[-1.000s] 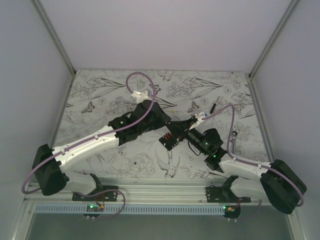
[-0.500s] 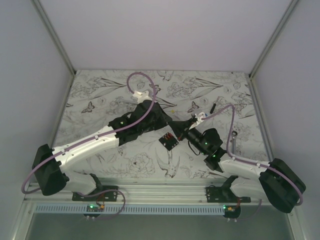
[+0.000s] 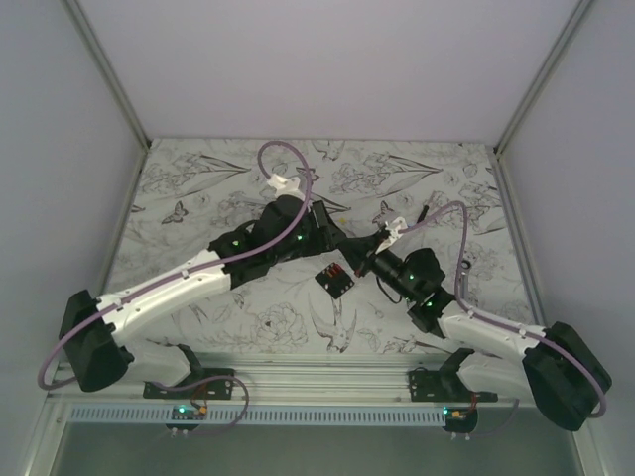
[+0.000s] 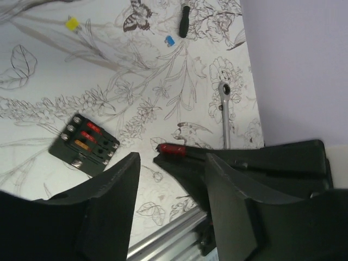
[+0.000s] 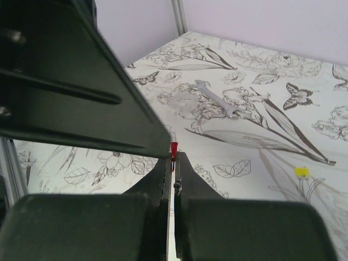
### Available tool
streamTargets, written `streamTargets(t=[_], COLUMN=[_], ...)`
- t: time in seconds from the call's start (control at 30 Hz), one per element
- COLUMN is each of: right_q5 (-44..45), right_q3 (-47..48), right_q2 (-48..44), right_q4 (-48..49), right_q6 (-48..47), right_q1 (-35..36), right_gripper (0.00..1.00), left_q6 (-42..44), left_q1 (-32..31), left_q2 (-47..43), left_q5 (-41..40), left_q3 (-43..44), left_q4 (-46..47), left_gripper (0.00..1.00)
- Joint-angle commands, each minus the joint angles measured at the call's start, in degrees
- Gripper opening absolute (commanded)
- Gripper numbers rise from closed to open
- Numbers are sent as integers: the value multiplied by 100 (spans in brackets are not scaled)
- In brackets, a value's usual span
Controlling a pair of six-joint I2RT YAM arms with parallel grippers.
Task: Snap on the fuse box
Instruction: Pick up the fuse from the center of the board.
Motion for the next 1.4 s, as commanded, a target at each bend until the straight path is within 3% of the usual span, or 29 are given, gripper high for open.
streamTargets(t=[0.0,0.17,0.43,0.8,1.2,1.37], right_q5=[-1001,-2162,-3799,-4719,-4903,-5027], right_q3=[459,788,1385,1671,1663,1670], right_q2=[-278,-531,-667,-563,-530,-469], right_q4=[-724,-1482,-2586,-2935,-2897,-2897], right_q6=[-178,-256,-432,-462,-503,-531], right_q1=[-362,-759,-1127,-1207,-1215,-1215], right_gripper=[0,0,0,0,0,0], left_q6=[1724,3596,5240,5529,5576,5580], left_q1=[163,335,452,788,879,941], left_q2=[-660,-1100,-1345,-790,-558,-609], left_q5=[462,1614,3242,4698,5170,5442], left_q3=[-1,-77,-239,18,101,97], left_q4=[-18,-166,-230,-225,-229,-230], left_gripper=[57,63,60,42,18,17])
